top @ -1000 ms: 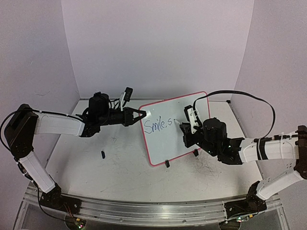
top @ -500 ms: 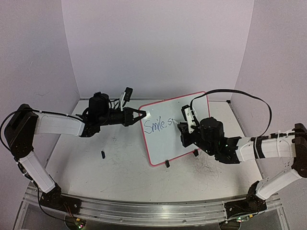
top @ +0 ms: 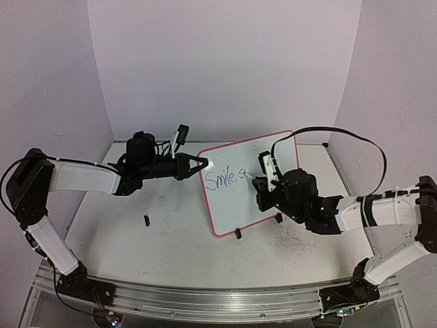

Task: Write a sentence on the whiteboard

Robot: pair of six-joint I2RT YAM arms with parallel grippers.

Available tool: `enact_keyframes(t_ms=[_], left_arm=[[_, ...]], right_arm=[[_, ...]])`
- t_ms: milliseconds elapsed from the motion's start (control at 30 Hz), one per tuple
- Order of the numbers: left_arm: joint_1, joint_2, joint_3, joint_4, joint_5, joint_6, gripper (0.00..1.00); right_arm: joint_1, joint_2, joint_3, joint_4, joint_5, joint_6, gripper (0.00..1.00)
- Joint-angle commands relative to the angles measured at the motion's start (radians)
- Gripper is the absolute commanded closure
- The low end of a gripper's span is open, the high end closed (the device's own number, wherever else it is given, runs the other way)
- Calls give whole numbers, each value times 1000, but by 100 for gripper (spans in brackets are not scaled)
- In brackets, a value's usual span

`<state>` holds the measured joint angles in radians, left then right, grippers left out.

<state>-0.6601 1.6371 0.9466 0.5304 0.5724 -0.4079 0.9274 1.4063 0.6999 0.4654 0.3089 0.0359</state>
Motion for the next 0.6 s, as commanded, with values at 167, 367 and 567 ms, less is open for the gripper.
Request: enact_keyframes(t_ms=[167, 367, 567], left_arm=[[-9, -1, -15, -112, 2, 75, 100], [-9, -2, -16, -112, 3, 75, 100], [-12, 1, -13, -112, 4, 75, 100]], right_arm=[[46, -8, -45, -49, 48, 87, 100], [68, -37, -70, -64, 57, 119, 100], [61, -81, -26, -42, 46, 83, 100]])
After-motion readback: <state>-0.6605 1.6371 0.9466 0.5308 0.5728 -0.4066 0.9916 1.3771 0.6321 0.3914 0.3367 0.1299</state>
